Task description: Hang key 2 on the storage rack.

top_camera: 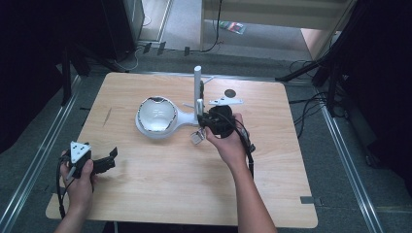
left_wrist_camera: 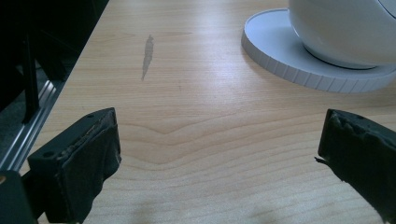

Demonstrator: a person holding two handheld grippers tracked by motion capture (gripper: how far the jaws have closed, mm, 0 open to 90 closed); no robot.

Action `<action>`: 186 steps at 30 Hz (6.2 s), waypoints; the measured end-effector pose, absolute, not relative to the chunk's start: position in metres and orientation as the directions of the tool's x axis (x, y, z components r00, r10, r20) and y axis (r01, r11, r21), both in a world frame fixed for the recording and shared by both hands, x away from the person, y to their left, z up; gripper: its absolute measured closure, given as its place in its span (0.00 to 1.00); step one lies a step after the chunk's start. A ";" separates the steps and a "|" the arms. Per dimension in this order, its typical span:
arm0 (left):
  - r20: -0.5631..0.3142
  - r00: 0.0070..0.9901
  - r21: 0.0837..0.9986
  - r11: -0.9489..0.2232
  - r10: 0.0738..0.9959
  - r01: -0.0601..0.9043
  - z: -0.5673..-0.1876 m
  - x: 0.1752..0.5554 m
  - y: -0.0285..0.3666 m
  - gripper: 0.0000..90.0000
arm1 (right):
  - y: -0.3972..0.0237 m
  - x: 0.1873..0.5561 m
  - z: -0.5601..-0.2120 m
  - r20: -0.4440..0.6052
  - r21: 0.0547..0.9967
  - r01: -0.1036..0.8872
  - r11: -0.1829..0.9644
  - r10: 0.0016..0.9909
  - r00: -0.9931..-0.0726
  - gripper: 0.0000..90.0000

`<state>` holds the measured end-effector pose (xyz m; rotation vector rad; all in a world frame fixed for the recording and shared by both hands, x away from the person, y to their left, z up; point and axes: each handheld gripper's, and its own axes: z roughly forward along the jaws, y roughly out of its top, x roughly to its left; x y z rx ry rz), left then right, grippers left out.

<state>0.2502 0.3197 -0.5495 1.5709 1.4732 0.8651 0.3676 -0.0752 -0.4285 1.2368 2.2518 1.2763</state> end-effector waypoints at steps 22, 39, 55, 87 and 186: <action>-0.038 0.088 0.893 -0.006 0.995 0.450 -0.549 0.250 0.320 0.00 | -0.093 0.395 -0.444 0.409 0.766 0.625 0.152 0.635 -0.655 0.86; -0.039 0.089 0.894 -0.005 0.995 0.449 -0.549 0.250 0.320 0.00 | -0.102 0.398 -0.441 0.457 0.751 0.655 0.081 0.653 -0.604 0.86; -0.037 0.089 0.894 -0.006 0.995 0.448 -0.549 0.250 0.320 0.00 | -0.101 0.397 -0.439 0.377 0.802 0.598 -0.001 0.776 -0.506 0.63; -0.027 0.091 0.893 -0.016 0.995 0.449 -0.550 0.251 0.318 0.00 | -0.131 0.359 -0.433 0.022 0.869 0.462 0.175 0.921 -0.390 0.00; -0.014 0.091 0.892 -0.028 0.996 0.450 -0.550 0.250 0.316 0.00 | -0.320 0.242 -0.540 0.053 0.817 0.576 0.027 0.991 -0.123 0.00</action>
